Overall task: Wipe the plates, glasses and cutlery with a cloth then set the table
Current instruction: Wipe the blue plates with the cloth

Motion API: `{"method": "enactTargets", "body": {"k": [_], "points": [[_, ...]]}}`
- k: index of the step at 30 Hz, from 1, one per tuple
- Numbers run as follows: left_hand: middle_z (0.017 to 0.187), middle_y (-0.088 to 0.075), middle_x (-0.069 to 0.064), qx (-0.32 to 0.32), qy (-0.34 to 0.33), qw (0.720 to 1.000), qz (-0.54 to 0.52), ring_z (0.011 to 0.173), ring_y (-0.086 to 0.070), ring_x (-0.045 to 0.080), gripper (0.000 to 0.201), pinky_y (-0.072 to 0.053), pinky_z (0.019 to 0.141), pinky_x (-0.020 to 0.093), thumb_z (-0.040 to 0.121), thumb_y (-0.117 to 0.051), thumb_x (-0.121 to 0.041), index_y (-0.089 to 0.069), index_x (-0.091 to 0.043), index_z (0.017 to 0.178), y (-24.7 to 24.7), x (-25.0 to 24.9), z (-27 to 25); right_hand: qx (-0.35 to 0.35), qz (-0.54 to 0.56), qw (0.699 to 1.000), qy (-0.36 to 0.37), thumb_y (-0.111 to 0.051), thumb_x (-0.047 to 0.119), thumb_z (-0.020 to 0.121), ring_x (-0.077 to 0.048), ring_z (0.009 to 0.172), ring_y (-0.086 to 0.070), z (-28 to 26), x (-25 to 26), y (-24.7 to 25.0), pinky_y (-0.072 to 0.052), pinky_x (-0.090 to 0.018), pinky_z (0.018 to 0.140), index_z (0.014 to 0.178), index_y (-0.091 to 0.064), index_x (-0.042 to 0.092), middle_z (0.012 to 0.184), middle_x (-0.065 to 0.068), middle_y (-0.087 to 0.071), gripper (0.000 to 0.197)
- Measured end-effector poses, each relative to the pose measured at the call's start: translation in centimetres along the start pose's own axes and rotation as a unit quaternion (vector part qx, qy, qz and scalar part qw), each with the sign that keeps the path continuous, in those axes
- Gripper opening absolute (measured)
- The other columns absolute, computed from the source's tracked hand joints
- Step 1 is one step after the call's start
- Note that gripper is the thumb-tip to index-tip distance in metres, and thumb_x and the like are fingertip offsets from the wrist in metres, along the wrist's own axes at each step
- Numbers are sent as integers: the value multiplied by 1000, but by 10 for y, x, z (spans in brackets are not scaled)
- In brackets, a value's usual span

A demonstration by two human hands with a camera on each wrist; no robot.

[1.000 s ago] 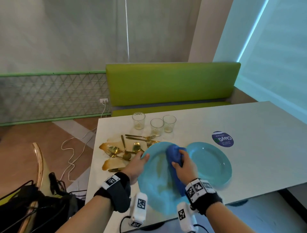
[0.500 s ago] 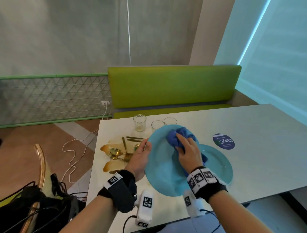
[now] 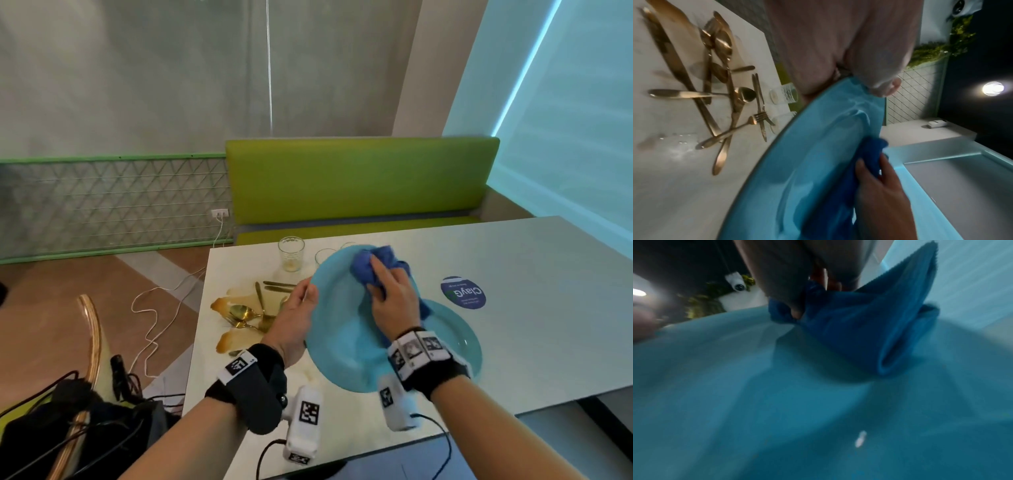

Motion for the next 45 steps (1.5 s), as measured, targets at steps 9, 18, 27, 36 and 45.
{"method": "enactTargets", "body": {"k": [9,18,27,36,45], "points": [[103,-62,2,-23,-36,999,-20,85,-62,15,25,-56,69,29,102,-31,-28,-52,-20,112,17,-27,0,148,17,980,135,-52,22,79,-15,69,-37,-61,-25,-8,-34,-21,59,103,-59,18,77,-1,-40,25],[98,-67,3,25,-22,998,-57,76,-69,11,23,-58,70,24,101,-32,-23,-54,-18,101,-11,-17,7,26,16,993,114,-53,3,78,-24,73,-50,-26,39,-20,-38,-25,69,122,-57,17,82,-14,-52,46],[102,-71,-4,-1,-26,998,-51,91,-67,15,27,-54,80,36,99,-36,-31,-56,-25,116,23,-21,3,28,-19,996,81,-43,0,73,-31,71,-55,-33,-28,13,-43,-25,67,117,-60,17,84,-14,-49,50],[102,-67,4,9,-28,996,-85,85,-68,15,25,-58,76,31,101,-33,-23,-57,-17,106,-4,-22,9,147,13,976,163,-47,12,84,-20,81,-47,-63,45,-12,-35,-18,74,123,-45,47,83,-5,-52,53],[114,-59,3,-89,-5,986,-144,95,-61,23,26,-54,76,41,102,-33,-30,-43,-27,125,29,-21,20,76,98,976,-178,-52,7,88,-23,104,-55,-41,-23,56,-35,-20,88,131,-53,17,111,-12,-59,44]]}}
Point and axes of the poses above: each hand's wrist, its own z-axis towards the middle knuckle, its own y-axis out of the back of the hand, x = y × z, the point moved 1 cm from there along z, towards the middle knuckle
